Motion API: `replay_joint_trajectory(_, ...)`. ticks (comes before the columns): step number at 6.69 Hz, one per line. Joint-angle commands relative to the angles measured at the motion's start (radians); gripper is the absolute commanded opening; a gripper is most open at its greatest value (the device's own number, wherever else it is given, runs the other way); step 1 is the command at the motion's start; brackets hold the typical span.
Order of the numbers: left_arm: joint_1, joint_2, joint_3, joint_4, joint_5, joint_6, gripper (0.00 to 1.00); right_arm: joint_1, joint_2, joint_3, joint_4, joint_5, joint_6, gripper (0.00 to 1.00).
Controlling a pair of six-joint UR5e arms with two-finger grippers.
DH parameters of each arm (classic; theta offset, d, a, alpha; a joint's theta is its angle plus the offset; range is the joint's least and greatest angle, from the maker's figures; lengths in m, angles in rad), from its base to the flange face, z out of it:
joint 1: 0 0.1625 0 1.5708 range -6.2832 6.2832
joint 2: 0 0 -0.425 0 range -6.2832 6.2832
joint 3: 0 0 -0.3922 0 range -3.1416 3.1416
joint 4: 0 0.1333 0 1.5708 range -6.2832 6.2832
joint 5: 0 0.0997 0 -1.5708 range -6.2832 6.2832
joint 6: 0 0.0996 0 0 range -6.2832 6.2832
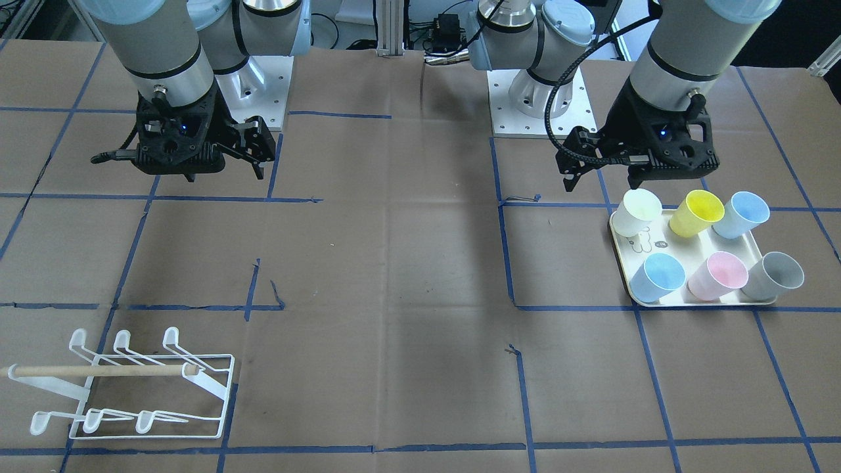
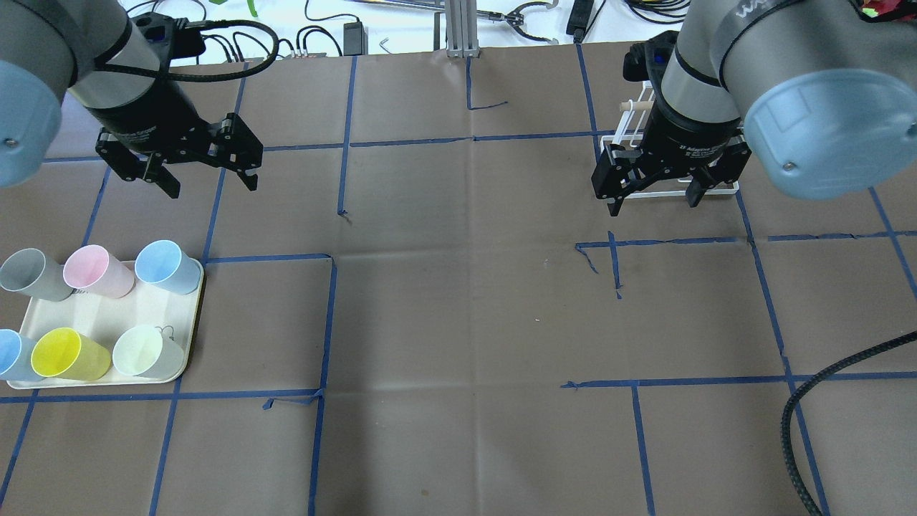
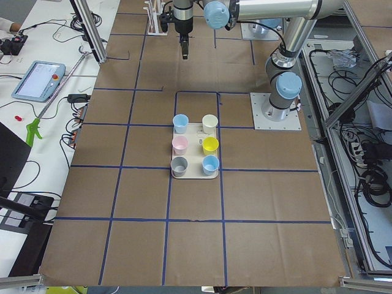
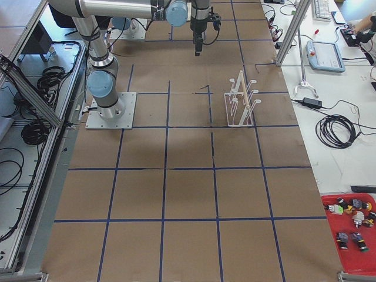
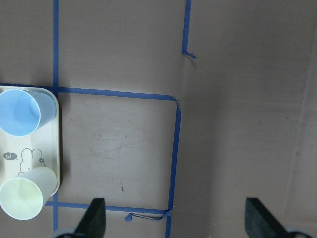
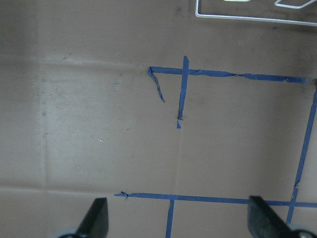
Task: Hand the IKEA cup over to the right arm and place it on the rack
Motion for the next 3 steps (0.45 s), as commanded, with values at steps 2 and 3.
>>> replay_joint_trajectory(2,0.184,0.033,-0.095,0.032,-0.002,0.229,1.0,0.0,-0.001,0.004,-0.002,0.0,0.004,1.0)
replay_joint_trajectory(3,0.242,0.023,-0.101,0.07,0.0,0.321,1.0,0.0,-0.001,0.001,-0.002,-0.004,0.004,1.0)
